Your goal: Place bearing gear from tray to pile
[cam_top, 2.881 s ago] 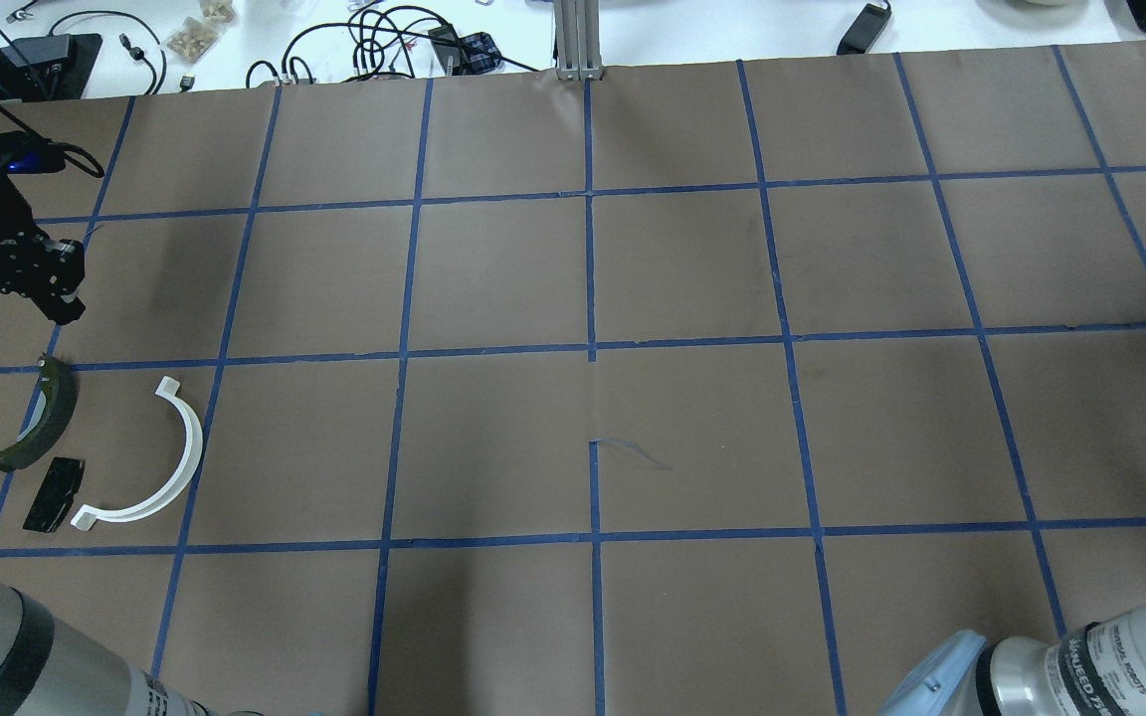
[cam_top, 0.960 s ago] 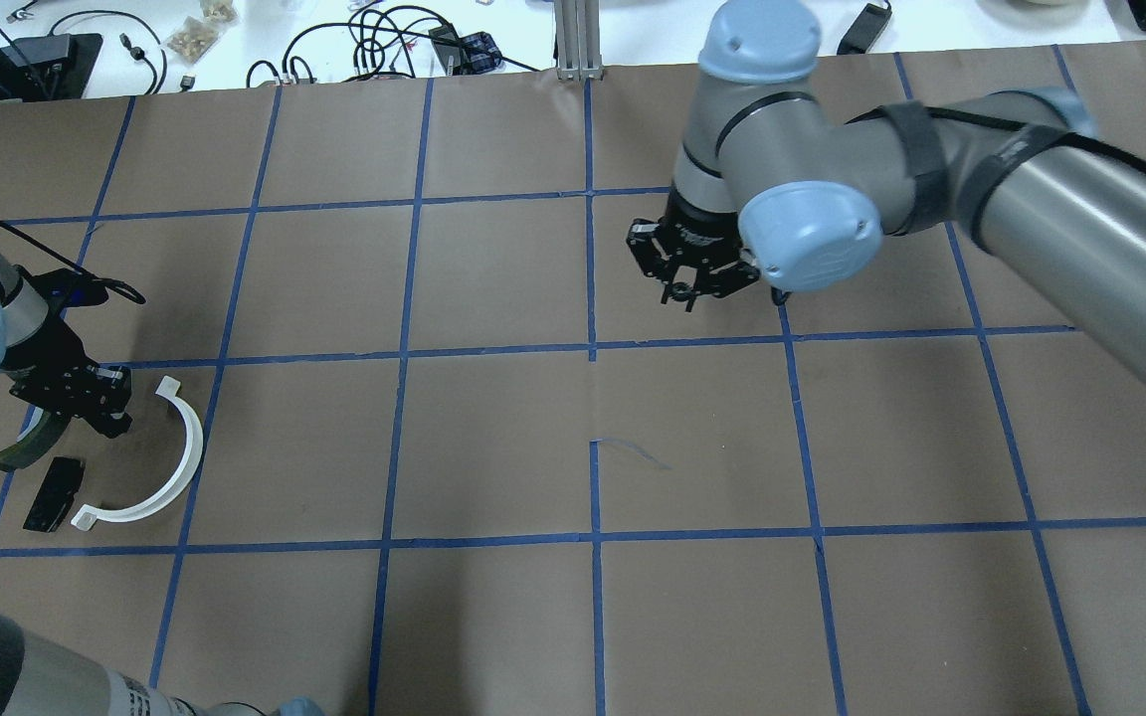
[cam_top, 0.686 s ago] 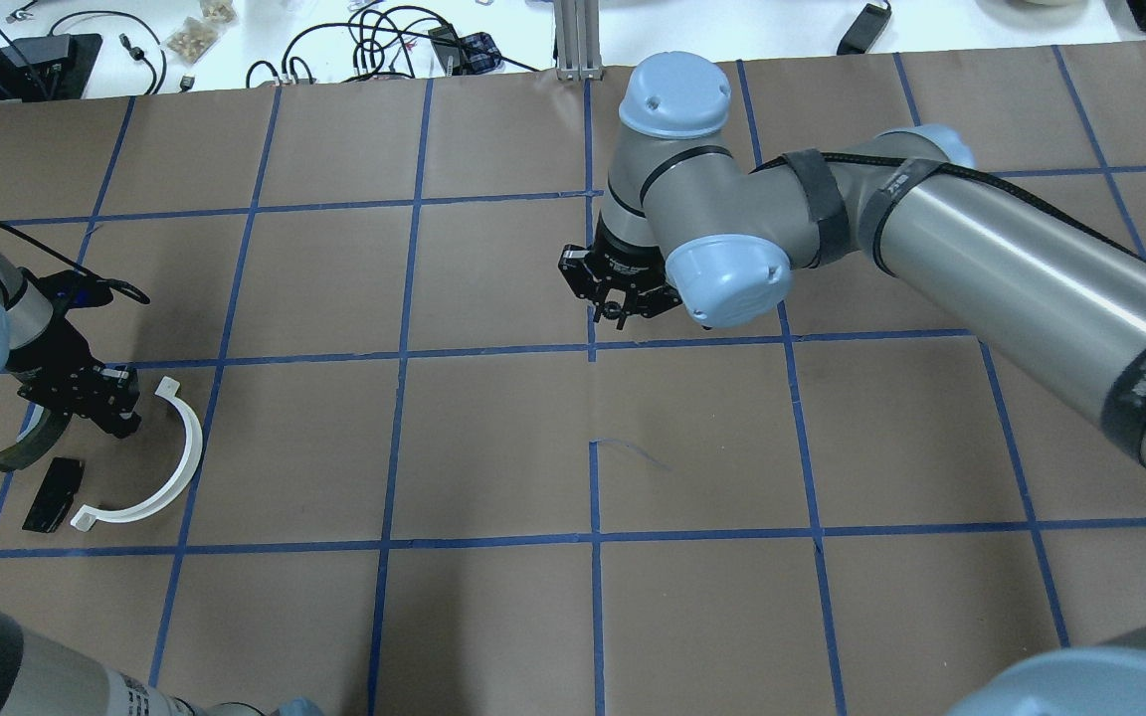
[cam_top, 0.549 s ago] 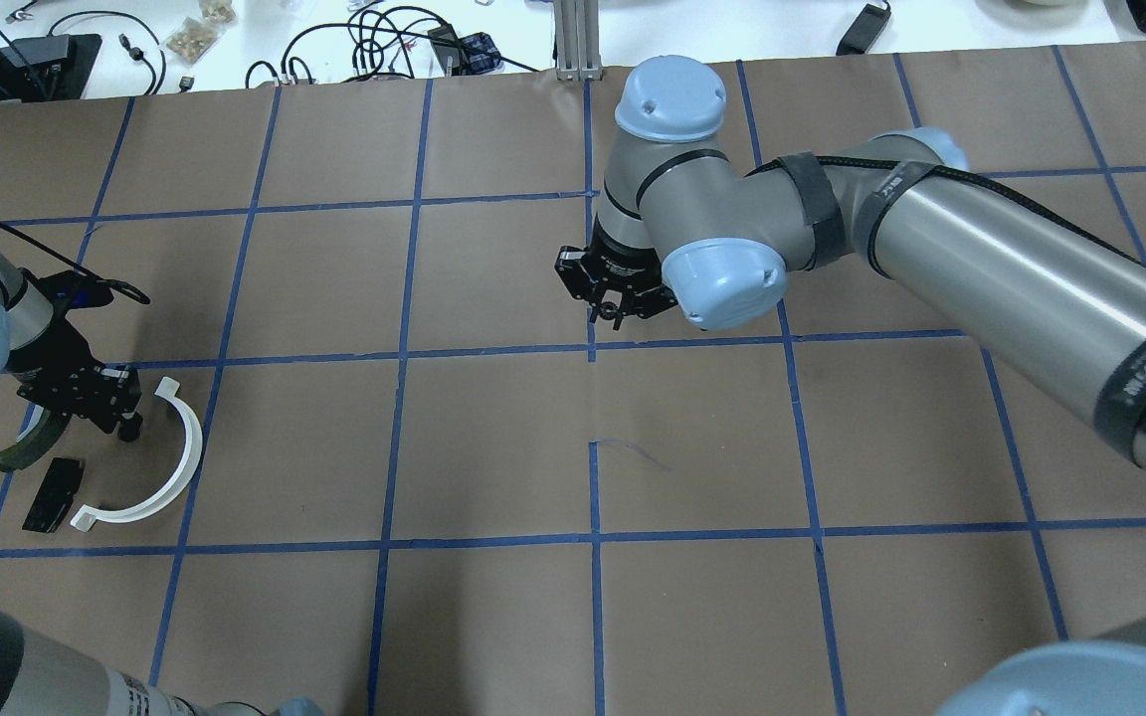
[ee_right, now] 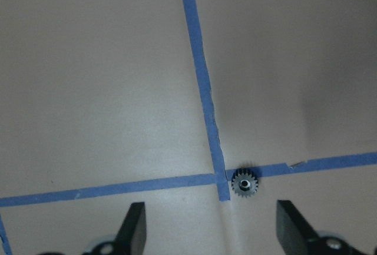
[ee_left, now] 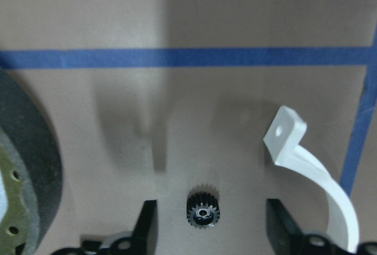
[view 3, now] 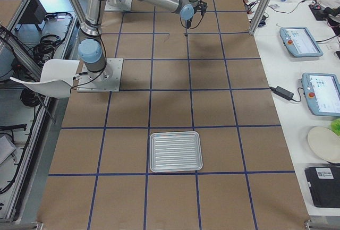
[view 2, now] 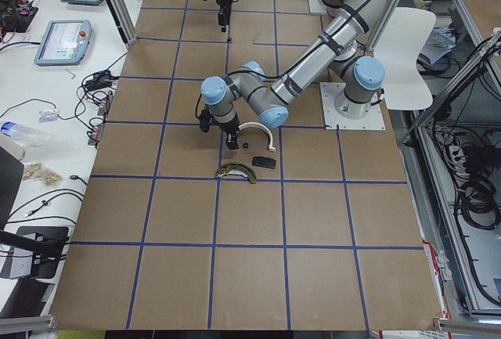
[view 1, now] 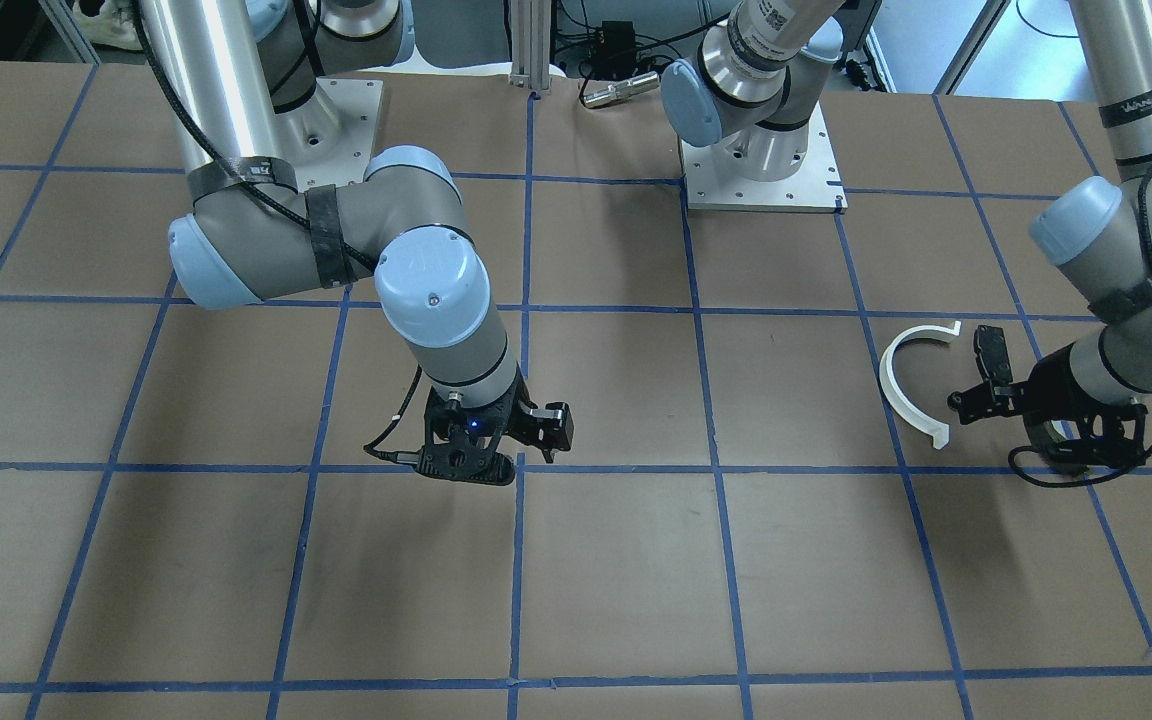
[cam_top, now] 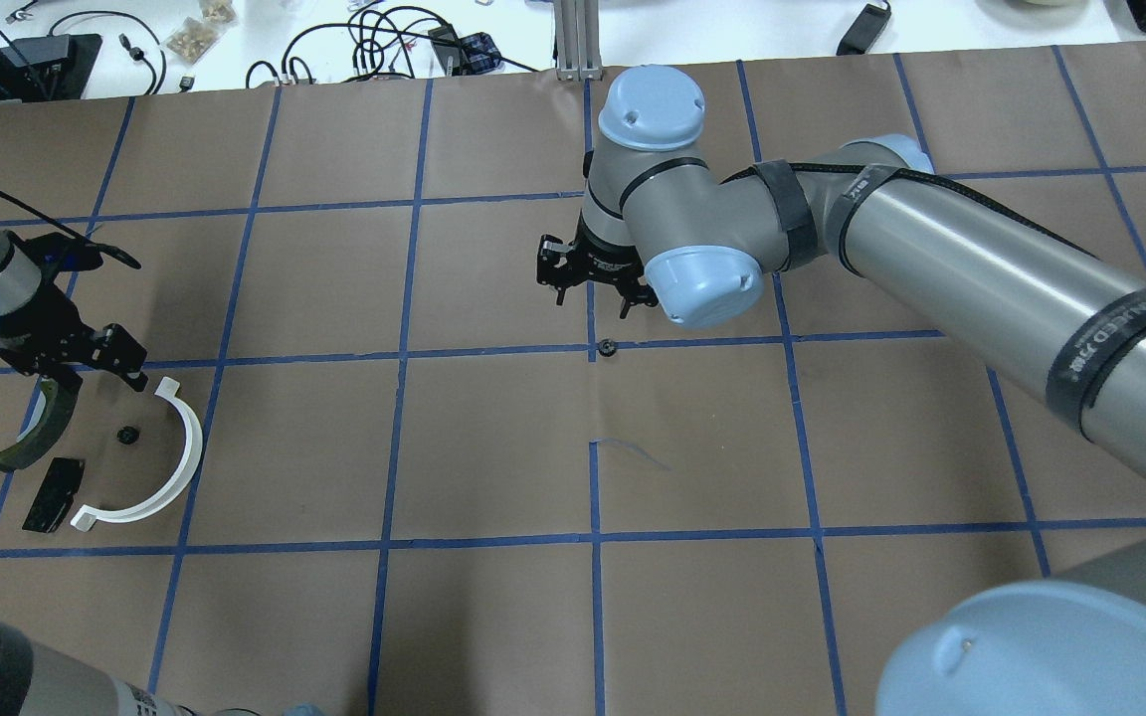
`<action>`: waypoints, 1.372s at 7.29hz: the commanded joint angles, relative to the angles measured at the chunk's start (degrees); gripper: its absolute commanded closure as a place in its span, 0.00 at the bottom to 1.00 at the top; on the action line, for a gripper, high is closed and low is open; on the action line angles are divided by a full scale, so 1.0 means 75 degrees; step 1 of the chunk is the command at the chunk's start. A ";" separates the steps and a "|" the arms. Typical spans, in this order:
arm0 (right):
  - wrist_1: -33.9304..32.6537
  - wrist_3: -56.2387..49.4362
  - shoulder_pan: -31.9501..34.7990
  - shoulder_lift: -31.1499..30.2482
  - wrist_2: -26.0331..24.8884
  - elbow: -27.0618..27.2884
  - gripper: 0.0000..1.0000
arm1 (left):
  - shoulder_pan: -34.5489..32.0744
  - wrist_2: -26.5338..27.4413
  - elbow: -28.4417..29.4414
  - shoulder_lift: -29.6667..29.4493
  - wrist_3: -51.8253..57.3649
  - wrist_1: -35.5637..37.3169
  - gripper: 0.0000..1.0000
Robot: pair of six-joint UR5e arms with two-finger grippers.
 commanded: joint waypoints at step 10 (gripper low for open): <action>0.5597 -0.3047 -0.2432 -0.2072 -0.1611 -0.2421 0.09 | -0.6050 -0.0819 0.2559 -0.0924 -0.5652 -0.0749 0.00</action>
